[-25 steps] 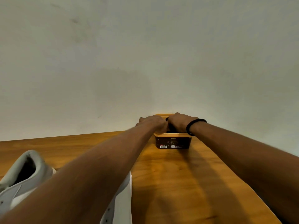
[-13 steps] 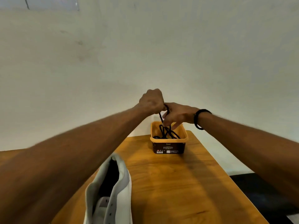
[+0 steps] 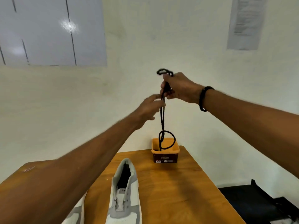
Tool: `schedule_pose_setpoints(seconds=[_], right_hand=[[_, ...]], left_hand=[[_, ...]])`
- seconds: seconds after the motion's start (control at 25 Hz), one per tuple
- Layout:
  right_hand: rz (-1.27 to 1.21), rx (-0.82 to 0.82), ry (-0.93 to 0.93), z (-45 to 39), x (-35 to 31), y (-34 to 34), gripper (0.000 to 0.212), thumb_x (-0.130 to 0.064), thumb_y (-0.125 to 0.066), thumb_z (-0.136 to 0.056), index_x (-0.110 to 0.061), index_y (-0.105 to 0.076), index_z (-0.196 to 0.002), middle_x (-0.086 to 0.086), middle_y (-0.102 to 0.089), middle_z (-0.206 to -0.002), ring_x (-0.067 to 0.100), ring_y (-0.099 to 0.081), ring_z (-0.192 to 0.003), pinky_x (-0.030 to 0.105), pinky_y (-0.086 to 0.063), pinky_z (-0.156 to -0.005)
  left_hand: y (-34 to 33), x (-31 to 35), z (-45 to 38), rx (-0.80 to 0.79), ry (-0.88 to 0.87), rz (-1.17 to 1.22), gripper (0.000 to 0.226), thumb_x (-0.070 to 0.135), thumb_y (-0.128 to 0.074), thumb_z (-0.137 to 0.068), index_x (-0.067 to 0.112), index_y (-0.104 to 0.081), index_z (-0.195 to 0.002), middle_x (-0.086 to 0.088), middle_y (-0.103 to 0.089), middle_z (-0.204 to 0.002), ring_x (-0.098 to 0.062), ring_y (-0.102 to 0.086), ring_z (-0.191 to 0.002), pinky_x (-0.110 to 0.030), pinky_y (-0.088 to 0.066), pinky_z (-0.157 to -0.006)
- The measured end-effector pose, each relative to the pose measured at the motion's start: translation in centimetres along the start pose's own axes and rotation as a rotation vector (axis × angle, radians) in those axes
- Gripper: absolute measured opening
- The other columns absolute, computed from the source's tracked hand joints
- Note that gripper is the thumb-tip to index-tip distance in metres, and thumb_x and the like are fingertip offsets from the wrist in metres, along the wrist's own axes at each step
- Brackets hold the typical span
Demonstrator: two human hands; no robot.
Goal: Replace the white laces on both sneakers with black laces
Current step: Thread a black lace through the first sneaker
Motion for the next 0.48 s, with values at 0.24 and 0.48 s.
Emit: schedule_pose_setpoints(seconds=[0.24, 0.48], right_hand=[[0.085, 0.082, 0.107, 5.7, -7.3, 0.5, 0.043, -0.035, -0.043, -0.112, -0.008, -0.065, -0.088, 0.009, -0.075, -0.08, 0.017, -0.067, -0.061, 0.026, -0.057, -0.06], [0.598, -0.064, 0.04, 10.4, 1.8, 0.1, 0.034, -0.033, -0.052, -0.108, -0.005, -0.069, -0.102, 0.011, -0.079, -0.093, 0.025, -0.078, -0.08, 0.029, -0.06, -0.062]], left_hand=[[-4.4, -3.9, 10.8, -0.328, 0.074, -0.032, 0.04, 0.045, -0.048, -0.11, 0.016, -0.069, -0.126, -0.003, -0.079, -0.101, -0.016, -0.074, -0.092, -0.036, -0.055, -0.089], [-2.8, -9.0, 17.1, -0.481, 0.325, -0.381, 0.057, 0.058, -0.028, -0.11, 0.022, -0.052, -0.148, -0.008, -0.072, -0.127, -0.028, -0.07, -0.114, -0.045, -0.054, -0.094]])
Point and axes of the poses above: each hand's wrist, its own z-axis away from the middle knuckle, its own y-axis out of the back of the hand, x = y × z, the point moved 2 cm from there along -z, towards the middle knuckle
